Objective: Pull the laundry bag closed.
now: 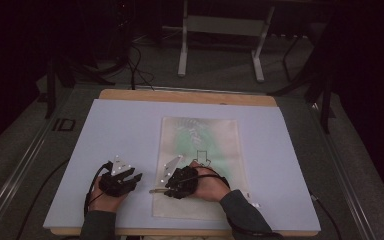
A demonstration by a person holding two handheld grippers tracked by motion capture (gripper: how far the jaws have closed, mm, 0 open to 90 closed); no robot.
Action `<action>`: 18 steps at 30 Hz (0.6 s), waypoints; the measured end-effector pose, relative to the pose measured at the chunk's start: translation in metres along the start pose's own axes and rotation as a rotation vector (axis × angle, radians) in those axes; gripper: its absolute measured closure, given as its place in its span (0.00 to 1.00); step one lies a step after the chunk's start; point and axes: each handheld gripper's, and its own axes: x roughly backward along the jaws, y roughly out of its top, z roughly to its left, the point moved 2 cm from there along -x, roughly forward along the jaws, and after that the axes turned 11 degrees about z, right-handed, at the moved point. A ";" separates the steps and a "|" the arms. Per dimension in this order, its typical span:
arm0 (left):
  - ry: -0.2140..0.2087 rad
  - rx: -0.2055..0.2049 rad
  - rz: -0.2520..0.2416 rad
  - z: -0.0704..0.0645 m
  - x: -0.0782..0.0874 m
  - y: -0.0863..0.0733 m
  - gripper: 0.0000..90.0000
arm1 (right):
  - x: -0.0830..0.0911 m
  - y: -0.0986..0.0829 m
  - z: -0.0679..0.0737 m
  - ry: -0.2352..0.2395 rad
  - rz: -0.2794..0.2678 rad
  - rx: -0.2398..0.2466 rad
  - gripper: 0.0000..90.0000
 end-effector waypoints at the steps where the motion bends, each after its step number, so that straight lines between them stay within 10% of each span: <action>1: 0.001 -0.001 0.000 0.000 0.000 0.000 0.68 | -0.001 0.001 0.000 0.000 0.001 -0.001 0.81; 18: 0.004 0.014 -0.004 0.004 0.003 -0.001 0.68 | -0.012 0.021 0.001 0.011 -0.004 0.002 0.82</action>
